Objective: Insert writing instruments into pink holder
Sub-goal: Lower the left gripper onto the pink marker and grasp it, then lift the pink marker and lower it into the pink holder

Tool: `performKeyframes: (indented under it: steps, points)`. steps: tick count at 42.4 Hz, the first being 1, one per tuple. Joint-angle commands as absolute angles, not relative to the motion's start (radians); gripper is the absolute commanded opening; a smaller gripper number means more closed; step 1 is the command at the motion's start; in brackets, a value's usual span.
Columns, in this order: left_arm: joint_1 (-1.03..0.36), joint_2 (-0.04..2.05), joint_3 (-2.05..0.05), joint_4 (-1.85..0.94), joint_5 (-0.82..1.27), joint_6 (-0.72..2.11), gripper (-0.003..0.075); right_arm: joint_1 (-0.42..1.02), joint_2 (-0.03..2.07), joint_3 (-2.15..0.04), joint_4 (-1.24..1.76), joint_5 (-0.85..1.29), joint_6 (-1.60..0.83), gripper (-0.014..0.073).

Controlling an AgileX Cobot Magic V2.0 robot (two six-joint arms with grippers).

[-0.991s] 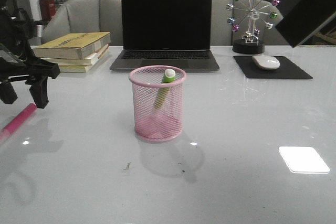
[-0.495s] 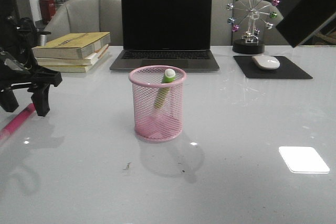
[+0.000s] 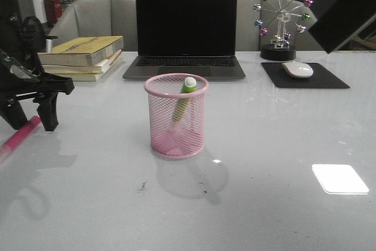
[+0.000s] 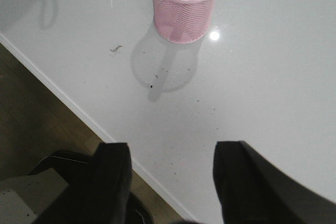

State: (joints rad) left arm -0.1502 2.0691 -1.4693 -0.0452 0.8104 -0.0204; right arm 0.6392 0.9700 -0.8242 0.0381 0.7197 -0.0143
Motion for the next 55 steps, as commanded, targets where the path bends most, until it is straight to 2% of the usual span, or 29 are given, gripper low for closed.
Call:
performKeyframes:
  steps: [1, 7, 15, 19, 25, 31, 40, 48, 55]
  points:
    - [-0.149, 2.015, -1.501, -0.057, 0.815, -0.032, 0.036, 0.636, 0.954, -0.852, 0.028, 0.664, -0.014, 0.0468]
    - [-0.149, 2.015, -1.501, -0.053, 0.826, -0.032, 0.0301, 0.636, 0.954, -0.852, 0.028, 0.664, -0.014, 0.0468]
    - [-0.149, 2.015, -1.501, -0.031, 0.839, -0.032, 0.0141, 0.636, 0.954, -0.852, 0.028, 0.664, -0.014, 0.0468]
    - [-0.149, 2.011, -1.501, -0.03, 0.854, -0.023, 0.009, 0.636, 0.954, -0.852, 0.028, 0.664, -0.014, 0.0468]
    - [-0.153, 1.942, -1.491, -0.048, 0.855, 0.036, 0.0091, 0.636, 0.954, -0.852, 0.028, 0.664, -0.014, 0.0468]
    - [-0.156, 1.78, -1.39, -0.173, 0.723, 0.172, 0.0091, 0.636, 0.954, -0.852, 0.028, 0.664, -0.014, 0.0468]
    - [-0.206, 1.48, -1.162, -0.559, 0.473, 0.537, 0.0091, 0.636, 0.954, -0.852, 0.028, 0.664, -0.014, 0.0468]
    - [-0.363, 1.31, -1.05, -0.872, 0.258, 0.862, 0.0091, 0.636, 0.954, -0.852, 0.028, 0.664, -0.014, 0.0468]
    - [-0.545, 1.329, -1.038, -0.976, 0.0, 0.93, 0.0091, 0.636, 0.954, -0.852, 0.028, 0.664, -0.014, 0.0468]
